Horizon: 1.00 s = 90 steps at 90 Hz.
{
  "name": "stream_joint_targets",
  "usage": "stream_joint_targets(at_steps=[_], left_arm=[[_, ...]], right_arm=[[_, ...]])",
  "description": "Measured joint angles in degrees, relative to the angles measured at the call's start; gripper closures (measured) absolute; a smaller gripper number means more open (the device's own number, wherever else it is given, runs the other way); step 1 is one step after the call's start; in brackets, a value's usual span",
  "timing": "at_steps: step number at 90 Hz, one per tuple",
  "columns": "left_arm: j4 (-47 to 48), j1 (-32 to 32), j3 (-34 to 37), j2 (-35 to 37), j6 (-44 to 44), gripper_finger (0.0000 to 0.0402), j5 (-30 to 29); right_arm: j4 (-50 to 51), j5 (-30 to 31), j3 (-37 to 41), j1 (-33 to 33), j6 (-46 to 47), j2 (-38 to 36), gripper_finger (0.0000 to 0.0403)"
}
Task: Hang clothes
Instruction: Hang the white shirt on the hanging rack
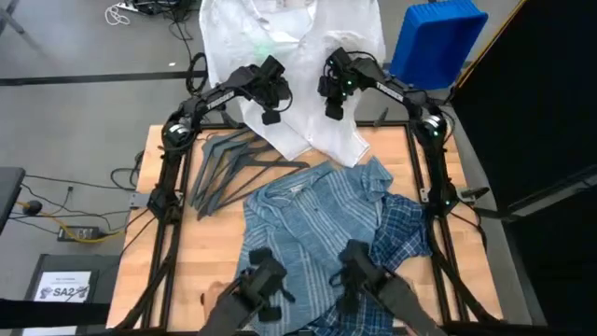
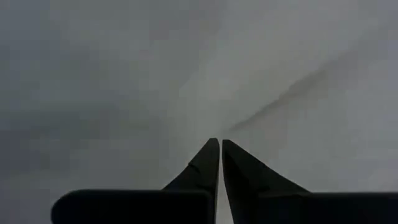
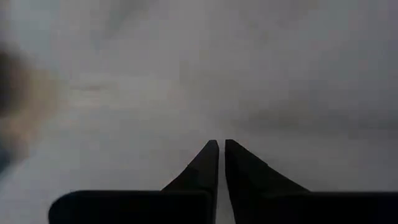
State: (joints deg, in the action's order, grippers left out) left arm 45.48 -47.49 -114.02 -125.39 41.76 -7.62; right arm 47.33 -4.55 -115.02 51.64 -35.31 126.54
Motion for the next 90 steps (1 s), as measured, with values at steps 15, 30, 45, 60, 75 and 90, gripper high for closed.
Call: stream_joint_targets(at_steps=[15, 30, 45, 60, 75, 90], left_arm=[[-14.57, -1.59, 0.0, -0.79, 0.04, 0.0402, -1.62], [-31.57, -2.69, -0.85, -0.8, 2.52, 0.0401, -6.65], [-48.23, -3.16, -0.98, -0.78, 11.21, 0.0401, -13.05], [-56.52, -3.63, -1.65, -0.78, 17.53, 0.0401, -15.78], [-56.44, -4.11, -3.21, -0.78, 17.7, 0.0401, -16.67], [-52.87, -4.05, -3.25, -0.78, 17.61, 0.0401, -20.72]], right_arm=[[-9.76, 6.77, 0.0, 3.44, 4.89, 1.68, 0.0402], [-14.16, 14.07, -2.33, 5.88, 7.9, 1.62, 0.0402], [-14.79, 14.91, -8.44, 7.4, 8.21, 1.37, 0.0402], [-14.69, 15.58, -14.87, 7.84, 8.22, 1.37, 0.0402], [-13.31, 15.53, -18.74, 7.82, 8.22, 1.35, 0.0403], [-7.48, 14.81, -19.69, 7.0, 8.22, 1.33, 0.0403]])
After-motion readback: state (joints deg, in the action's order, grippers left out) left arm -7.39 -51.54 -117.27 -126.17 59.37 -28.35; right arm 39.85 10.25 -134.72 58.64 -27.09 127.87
